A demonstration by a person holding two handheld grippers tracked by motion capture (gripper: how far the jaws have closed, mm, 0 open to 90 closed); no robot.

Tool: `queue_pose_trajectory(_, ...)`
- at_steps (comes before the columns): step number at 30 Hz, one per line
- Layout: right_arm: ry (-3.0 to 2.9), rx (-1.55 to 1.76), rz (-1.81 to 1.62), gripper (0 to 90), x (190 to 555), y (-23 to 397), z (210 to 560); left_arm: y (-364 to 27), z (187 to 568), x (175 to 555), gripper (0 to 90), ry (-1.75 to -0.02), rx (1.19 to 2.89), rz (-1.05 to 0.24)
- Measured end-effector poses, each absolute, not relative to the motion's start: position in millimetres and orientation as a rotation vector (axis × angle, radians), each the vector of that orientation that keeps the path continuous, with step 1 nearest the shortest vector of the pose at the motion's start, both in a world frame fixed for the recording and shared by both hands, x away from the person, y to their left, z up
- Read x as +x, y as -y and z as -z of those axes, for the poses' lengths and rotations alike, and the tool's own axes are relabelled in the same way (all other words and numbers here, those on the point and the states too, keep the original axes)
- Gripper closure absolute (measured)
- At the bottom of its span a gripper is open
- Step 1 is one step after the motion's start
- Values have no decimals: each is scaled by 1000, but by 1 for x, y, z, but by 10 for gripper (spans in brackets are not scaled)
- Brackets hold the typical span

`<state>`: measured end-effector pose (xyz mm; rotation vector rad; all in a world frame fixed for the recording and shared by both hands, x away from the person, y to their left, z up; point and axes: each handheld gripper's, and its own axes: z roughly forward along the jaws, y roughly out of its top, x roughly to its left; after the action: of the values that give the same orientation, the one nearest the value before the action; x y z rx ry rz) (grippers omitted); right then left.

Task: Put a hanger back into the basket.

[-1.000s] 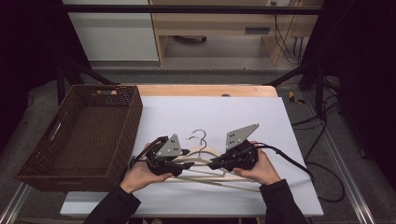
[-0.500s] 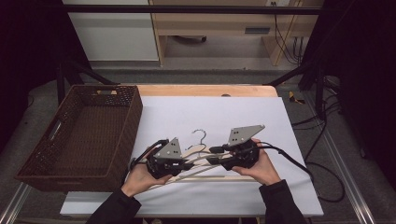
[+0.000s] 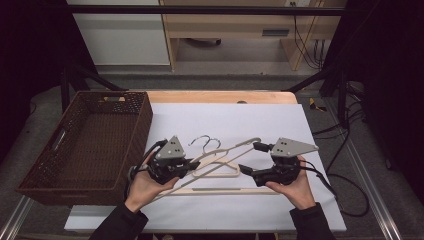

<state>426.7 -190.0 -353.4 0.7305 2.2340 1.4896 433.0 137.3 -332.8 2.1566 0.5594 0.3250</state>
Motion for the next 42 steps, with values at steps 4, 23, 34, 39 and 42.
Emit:
queue_pose_trajectory(4,-2162,817,-1487,129,418,208,362,-147,316,435,859,-577,2128,-349)
queue_pose_trajectory(23,-2006,1012,-1403,49,412,246,381,-240,265,466,859,-718,2002,-472)
queue_pose_trajectory(34,-1987,1030,-1397,36,413,248,382,-297,267,483,859,-802,1984,-543)
queue_pose_trajectory(39,-1996,1039,-1391,35,415,249,384,-321,269,489,859,-820,1965,-568)
queue_pose_trajectory(42,-1998,1040,-1389,34,415,249,384,-336,270,494,859,-839,1957,-583)
